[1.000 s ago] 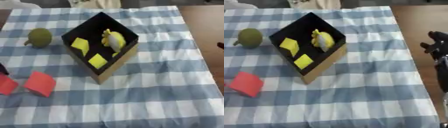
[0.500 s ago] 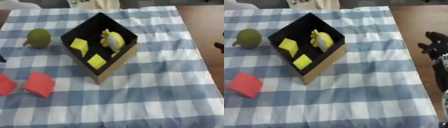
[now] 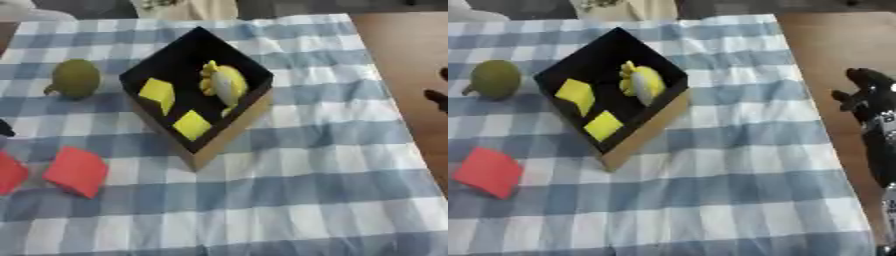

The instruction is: Pick up objects on the table and place them in the box.

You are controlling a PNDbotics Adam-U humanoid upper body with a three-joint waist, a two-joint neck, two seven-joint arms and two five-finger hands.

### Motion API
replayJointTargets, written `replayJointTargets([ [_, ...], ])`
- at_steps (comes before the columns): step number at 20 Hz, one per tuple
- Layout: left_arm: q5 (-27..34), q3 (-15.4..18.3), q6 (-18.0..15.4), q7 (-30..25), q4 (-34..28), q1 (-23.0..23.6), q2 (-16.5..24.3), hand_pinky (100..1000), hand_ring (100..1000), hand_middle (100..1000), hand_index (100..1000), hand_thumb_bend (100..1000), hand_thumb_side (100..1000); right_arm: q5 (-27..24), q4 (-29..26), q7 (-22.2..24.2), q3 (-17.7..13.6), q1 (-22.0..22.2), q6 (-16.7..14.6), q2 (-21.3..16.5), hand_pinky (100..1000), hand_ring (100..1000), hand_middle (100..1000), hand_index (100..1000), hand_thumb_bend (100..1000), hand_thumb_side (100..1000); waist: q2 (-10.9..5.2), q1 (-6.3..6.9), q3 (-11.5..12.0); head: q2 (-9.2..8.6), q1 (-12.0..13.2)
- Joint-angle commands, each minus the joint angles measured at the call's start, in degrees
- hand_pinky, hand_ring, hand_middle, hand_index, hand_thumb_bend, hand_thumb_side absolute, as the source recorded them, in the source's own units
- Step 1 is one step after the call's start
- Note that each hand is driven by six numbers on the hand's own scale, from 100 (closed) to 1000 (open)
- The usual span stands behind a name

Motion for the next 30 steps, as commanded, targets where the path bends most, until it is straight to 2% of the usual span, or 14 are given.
replayJointTargets([
  [1, 0.4, 0.2, -0.3, 0.3, -0.5, -1.3, 1.1, 906, 886, 857, 914, 687, 100, 0.3, -1.1, 0.0, -0.1, -0.4, 0.2, -0.5, 861, 1000, 455, 824, 100, 610, 0.12, 0.88, 0.0, -0.71, 0.0],
  [7, -0.5, -0.7, -0.7, 0.2, 0.6, -2.1, 0.3, 899, 885, 847, 906, 670, 100, 0.4, -1.1, 0.3, 0.0, -0.5, 0.7, -0.4, 862, 1000, 454, 824, 100, 611, 0.22, 0.93, -0.1, -0.89, 0.0],
  [13, -0.6, -1.0, -0.9, -1.2, 1.8, -2.4, -0.3, 875, 852, 768, 851, 617, 100, 0.6, -1.1, 0.5, 0.0, -0.5, 1.1, -0.1, 863, 1000, 453, 824, 100, 612, 0.23, 0.97, -0.2, -0.88, 0.0],
  [19, -1.0, -1.1, -0.9, 0.2, 1.9, -2.7, -0.8, 828, 766, 625, 721, 549, 100, 0.6, -1.1, 0.5, 0.0, -0.6, 1.3, 0.0, 864, 1000, 453, 824, 100, 612, 0.16, 1.01, -0.3, -0.83, -0.1],
  [20, -1.2, -1.1, -0.9, 0.7, 1.8, -2.8, -0.8, 813, 731, 574, 673, 524, 100, 0.6, -1.1, 0.5, 0.0, -0.6, 1.4, 0.0, 864, 1000, 453, 825, 100, 612, 0.15, 1.02, -0.3, -0.8, -0.1],
  [26, -1.6, -0.3, -0.2, 3.1, 0.5, -2.5, -0.7, 778, 644, 491, 580, 470, 100, 0.6, -1.1, 0.4, -0.2, -0.4, 1.3, 0.1, 864, 1000, 453, 825, 100, 612, 0.05, 1.04, -0.3, -0.43, -0.2],
  [30, -0.5, 1.7, 1.0, 2.8, -4.5, -2.8, 0.1, 770, 622, 481, 568, 450, 100, 0.6, -1.1, 0.2, -0.4, -0.1, 1.0, -0.1, 864, 1000, 453, 825, 100, 609, -0.16, 1.04, 0.0, 0.28, -0.8],
])
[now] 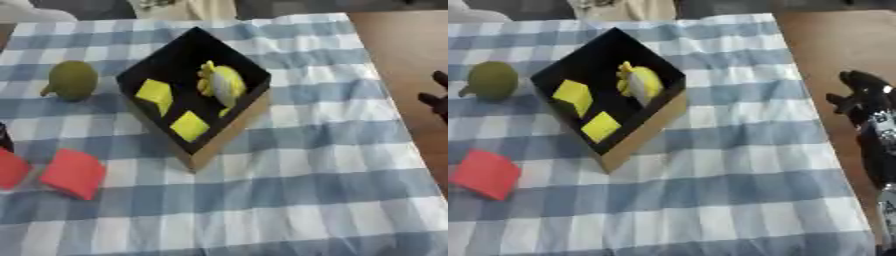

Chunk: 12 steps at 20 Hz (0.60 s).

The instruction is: Pick up objects on the table and place them in the box.

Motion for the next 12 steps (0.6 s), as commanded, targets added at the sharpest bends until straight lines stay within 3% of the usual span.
replayJointTargets([
  [1, 1.1, 2.5, 1.2, 0.1, -5.1, -1.5, 2.7, 771, 623, 482, 569, 449, 100, 0.0, -1.1, -0.3, -0.6, 0.2, -0.4, -1.0, 864, 1000, 453, 825, 100, 609, -0.47, 0.91, 0.3, 0.48, -0.8],
  [5, 3.3, 3.3, 2.9, -0.6, -10.7, -4.4, 2.8, 771, 620, 479, 566, 437, 100, -0.2, -1.1, -0.6, -0.6, 0.6, -0.8, -1.5, 864, 1000, 453, 825, 100, 607, -0.89, 1.03, 0.7, 1.18, -1.7],
  [12, 5.1, 2.5, 3.9, -3.6, -14.6, -11.3, 0.5, 766, 612, 474, 564, 438, 100, -0.2, -1.1, -0.6, -0.6, 1.1, -0.8, -1.9, 865, 1000, 453, 825, 100, 607, -1.38, 1.39, 0.9, 1.85, -2.0],
])
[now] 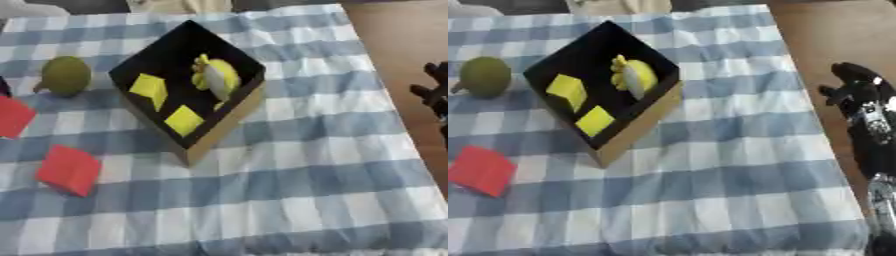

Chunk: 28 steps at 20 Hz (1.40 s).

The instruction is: Pick up objects on the table and place them in the box.

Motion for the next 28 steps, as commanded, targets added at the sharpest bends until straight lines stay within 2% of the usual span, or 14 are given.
replayJointTargets([
  [1, 0.8, 0.4, 0.3, -1.0, -2.0, -3.7, -0.5, 767, 611, 473, 566, 427, 100, -0.2, -1.1, 0.0, -0.4, 0.2, -0.2, -1.5, 866, 1000, 453, 825, 100, 607, -1.42, 0.9, 0.0, 0.48, 0.2],
  [7, 0.5, -0.5, 1.1, -1.1, -1.8, -13.0, -10.0, 770, 610, 470, 574, 389, 100, -0.8, -1.1, 0.2, -0.1, 0.2, 0.1, -1.8, 866, 1000, 454, 825, 100, 606, -2.12, 0.84, -0.4, 0.45, 2.6],
  [14, -2.5, -2.0, 3.5, 1.9, 3.6, -19.6, -20.7, 773, 615, 479, 597, 347, 100, -1.9, -1.1, 0.9, 0.4, 0.1, 0.3, -2.2, 867, 1000, 454, 826, 100, 606, -2.77, 0.62, -1.5, 0.03, 5.5],
  [20, -6.9, -2.5, 5.4, 6.3, 10.3, -21.8, -28.8, 781, 628, 496, 623, 338, 100, -2.6, -1.1, 1.6, 0.8, -0.3, 0.8, -1.9, 868, 1000, 454, 826, 100, 607, -2.69, 0.37, -3.0, -0.48, 6.7],
  [28, -13.1, -3.2, 4.8, 8.9, 16.4, -21.5, -34.0, 790, 649, 520, 653, 404, 100, -2.6, -1.1, 2.1, 0.9, -1.1, 2.0, -1.2, 870, 1000, 453, 827, 100, 611, -2.21, 0.45, -4.2, -0.99, 6.8],
])
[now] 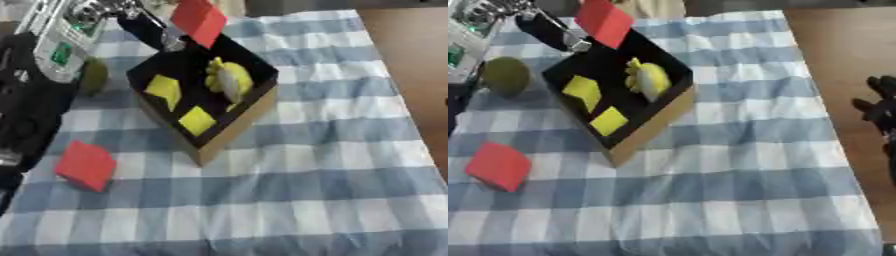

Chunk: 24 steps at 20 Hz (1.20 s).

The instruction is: Pick up objects on the table and place them in the box.

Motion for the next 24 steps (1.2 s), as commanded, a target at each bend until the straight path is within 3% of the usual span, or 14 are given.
replayJointTargets([
  [1, -2.0, -0.1, -0.4, 0.6, 1.6, -1.0, -0.5, 794, 658, 535, 668, 424, 100, -0.4, -1.1, 0.1, -0.2, -0.5, 0.4, -0.6, 870, 1000, 453, 827, 100, 612, -1.18, 0.3, -0.2, -0.61, 0.0],
  [6, -3.4, -0.6, -2.4, -1.1, 4.1, 0.1, -1.2, 815, 717, 620, 753, 507, 100, -0.3, -1.1, 0.1, -0.3, -0.6, 0.9, -0.2, 870, 1000, 452, 828, 100, 614, -1.09, 0.31, -0.3, -0.61, -0.4],
  [11, -3.8, -0.9, -5.4, -5.3, 4.1, 0.3, -1.0, 905, 865, 805, 907, 684, 105, -0.2, -1.1, 0.0, -0.5, -0.6, 1.2, 0.0, 871, 1000, 452, 828, 100, 615, -1.17, 0.35, -0.3, -0.49, -0.7],
  [14, -4.7, -0.6, -6.4, -6.7, 3.2, 0.2, -0.4, 948, 915, 852, 936, 741, 236, -0.2, -1.1, 0.0, -0.5, -0.6, 1.5, 0.0, 871, 1000, 452, 828, 100, 616, -1.24, 0.42, -0.2, -0.46, -1.0],
  [16, -5.7, -0.2, -6.7, -7.1, 3.0, 0.2, -0.1, 965, 933, 867, 947, 746, 272, -0.2, -1.1, -0.1, -0.6, -0.6, 1.6, 0.0, 871, 1000, 452, 828, 100, 616, -1.3, 0.49, -0.2, -0.38, -1.1],
  [24, -7.0, 1.5, -5.7, -4.6, 0.0, 0.6, 2.0, 941, 920, 836, 918, 708, 244, -0.1, -1.1, -0.2, -0.7, -0.4, 2.0, 0.1, 872, 1000, 451, 828, 100, 616, -1.63, 0.61, 0.2, 0.37, -1.6],
])
